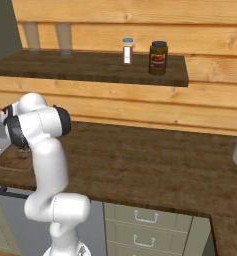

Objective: Pick up the sponge from the counter and clean the cutting board by briefly scrubbing or pressing down on the cutting board. Once finished, release the sponge.

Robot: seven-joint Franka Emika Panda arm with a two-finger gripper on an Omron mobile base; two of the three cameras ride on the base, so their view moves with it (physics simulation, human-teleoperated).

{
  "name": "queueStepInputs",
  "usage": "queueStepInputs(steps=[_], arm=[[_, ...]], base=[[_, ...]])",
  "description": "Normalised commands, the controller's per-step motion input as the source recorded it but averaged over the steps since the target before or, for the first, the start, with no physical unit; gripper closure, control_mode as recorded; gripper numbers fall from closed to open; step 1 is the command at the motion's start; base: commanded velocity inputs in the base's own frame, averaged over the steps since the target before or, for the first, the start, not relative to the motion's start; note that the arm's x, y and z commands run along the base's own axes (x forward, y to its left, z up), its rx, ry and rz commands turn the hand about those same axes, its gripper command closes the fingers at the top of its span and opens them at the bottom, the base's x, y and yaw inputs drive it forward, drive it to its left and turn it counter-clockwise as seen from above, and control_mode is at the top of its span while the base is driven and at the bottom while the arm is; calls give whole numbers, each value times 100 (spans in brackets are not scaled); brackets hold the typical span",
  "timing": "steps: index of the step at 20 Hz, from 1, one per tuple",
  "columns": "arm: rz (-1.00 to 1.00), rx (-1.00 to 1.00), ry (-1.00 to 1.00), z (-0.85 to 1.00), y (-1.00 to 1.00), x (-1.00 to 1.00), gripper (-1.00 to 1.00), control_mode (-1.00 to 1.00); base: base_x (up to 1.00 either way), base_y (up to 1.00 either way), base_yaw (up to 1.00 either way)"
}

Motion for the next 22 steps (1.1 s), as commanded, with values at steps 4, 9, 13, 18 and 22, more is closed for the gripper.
queueStepInputs(steps=[4, 9, 13, 18, 22], arm=[[0, -1, 0, -14, 87, -5, 100, -100], [-1, 0, -3, -15, 73, -10, 100, -100], [-10, 0, -3, -26, 43, -57, 100, -100], [-7, 0, -6, -23, 4, -95, 100, -100], [-1, 0, -6, -3, -55, -49, 100, -100]], base=[[0, 0, 0], [0, 0, 0], [0, 0, 0], [0, 0, 0], [0, 0, 0]])
